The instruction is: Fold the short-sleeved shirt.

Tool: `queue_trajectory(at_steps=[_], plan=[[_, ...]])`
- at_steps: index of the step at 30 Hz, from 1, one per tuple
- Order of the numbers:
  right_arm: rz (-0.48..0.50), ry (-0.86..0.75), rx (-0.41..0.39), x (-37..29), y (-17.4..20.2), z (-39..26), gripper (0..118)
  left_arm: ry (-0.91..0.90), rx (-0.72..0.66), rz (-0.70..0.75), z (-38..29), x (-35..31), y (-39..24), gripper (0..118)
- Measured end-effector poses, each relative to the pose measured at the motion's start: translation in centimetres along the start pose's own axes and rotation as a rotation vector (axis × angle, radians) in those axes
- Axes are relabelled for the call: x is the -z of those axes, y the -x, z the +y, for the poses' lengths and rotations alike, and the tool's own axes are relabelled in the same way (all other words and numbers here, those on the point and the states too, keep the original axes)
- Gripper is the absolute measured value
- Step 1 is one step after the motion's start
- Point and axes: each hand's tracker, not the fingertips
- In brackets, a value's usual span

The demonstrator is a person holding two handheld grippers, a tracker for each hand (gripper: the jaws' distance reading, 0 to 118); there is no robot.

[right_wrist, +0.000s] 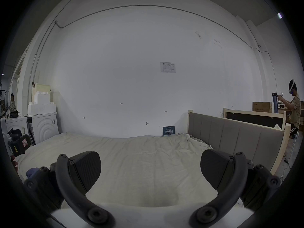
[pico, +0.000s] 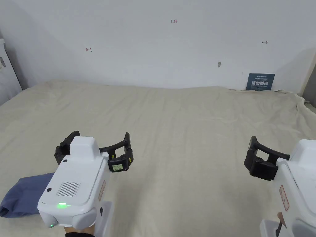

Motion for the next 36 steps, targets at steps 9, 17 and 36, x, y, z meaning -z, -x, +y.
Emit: queue_trajectory(at_steps=[9,17,36], plan=[[0.002,-0.001,0.0,-0.16,0.18,0.23,118,0.002,-0.001,0.001,-0.04,-0.06,0.04,118],[0.005,0.004,0.002,-0.22,0.26,0.29,118,0.002,0.0,-0.001,-0.06,-0.09,0.05,118],[0.006,0.0,-0.001,-0.35,0.16,0.44,118,-0.002,-0.001,-0.005,0.01,-0.14,-0.14,118]])
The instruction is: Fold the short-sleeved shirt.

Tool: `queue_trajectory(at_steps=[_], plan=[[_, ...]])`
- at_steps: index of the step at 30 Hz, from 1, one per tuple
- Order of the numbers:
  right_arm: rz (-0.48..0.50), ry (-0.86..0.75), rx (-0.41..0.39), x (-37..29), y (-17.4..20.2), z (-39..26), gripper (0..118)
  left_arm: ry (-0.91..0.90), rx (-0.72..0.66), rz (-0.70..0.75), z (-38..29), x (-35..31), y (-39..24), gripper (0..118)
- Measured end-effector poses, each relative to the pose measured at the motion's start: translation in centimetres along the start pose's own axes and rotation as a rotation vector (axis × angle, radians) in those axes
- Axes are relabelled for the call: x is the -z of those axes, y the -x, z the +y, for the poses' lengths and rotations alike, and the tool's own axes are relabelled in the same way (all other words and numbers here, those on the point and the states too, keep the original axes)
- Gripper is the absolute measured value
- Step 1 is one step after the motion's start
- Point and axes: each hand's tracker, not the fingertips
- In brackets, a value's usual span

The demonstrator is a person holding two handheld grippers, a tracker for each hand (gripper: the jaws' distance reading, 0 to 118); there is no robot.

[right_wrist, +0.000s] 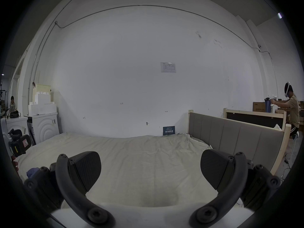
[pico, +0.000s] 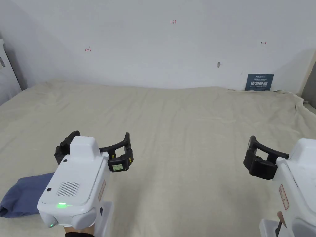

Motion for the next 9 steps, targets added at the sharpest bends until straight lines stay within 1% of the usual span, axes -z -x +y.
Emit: queue_trajectory(at_steps=[9], plan=[[0.005,0.002,-0.004,0.4,-0.3,-0.27,118,0.003,-0.002,-0.002,-0.03,0.06,-0.05,118]])
